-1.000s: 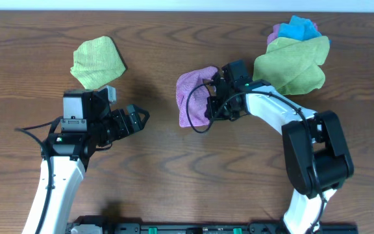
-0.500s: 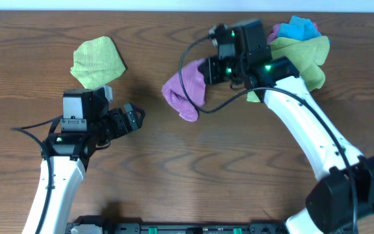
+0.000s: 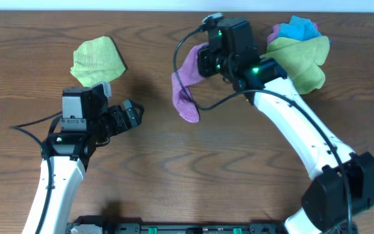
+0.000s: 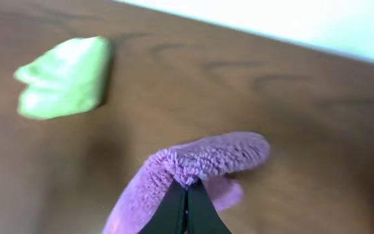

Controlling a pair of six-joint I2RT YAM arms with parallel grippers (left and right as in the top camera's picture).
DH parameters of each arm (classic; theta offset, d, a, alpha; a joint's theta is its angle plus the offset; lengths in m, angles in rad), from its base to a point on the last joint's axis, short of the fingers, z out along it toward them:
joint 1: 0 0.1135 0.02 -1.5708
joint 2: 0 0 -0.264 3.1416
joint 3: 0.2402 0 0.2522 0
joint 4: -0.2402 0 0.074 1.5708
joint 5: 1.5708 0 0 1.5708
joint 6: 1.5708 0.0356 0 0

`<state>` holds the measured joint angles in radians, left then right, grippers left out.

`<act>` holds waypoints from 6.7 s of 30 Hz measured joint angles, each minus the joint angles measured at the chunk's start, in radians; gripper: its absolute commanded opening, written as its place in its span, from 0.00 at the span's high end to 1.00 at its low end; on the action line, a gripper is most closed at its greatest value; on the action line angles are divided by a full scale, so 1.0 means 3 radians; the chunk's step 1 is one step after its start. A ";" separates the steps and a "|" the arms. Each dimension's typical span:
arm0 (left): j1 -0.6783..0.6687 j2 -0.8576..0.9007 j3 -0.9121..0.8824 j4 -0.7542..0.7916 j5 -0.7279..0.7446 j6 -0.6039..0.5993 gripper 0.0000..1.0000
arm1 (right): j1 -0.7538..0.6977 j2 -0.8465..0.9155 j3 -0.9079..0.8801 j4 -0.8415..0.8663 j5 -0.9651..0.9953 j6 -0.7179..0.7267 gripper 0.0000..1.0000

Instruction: Fold the cloth

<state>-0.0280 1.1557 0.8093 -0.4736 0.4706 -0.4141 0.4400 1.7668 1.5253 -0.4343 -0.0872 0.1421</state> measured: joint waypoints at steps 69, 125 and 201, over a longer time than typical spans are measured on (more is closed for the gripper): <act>0.0000 0.0000 0.0000 0.0098 -0.0273 0.0000 0.04 | 0.0161 0.2033 0.1211 -0.0654 -0.0585 0.0174 0.31; 0.0000 0.0000 0.0000 0.0102 -0.0374 -0.0001 0.05 | 0.0617 0.1506 0.0773 -0.2148 -0.0431 0.0061 0.31; 0.0225 0.0084 0.0000 0.0577 -0.0605 -0.0083 0.04 | 0.0455 0.1742 0.3488 -0.3259 0.0927 0.0287 0.99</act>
<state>0.0395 1.1809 0.8093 -0.3004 0.2890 -0.4389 0.5766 2.2894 2.5717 -1.4120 0.1909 0.2283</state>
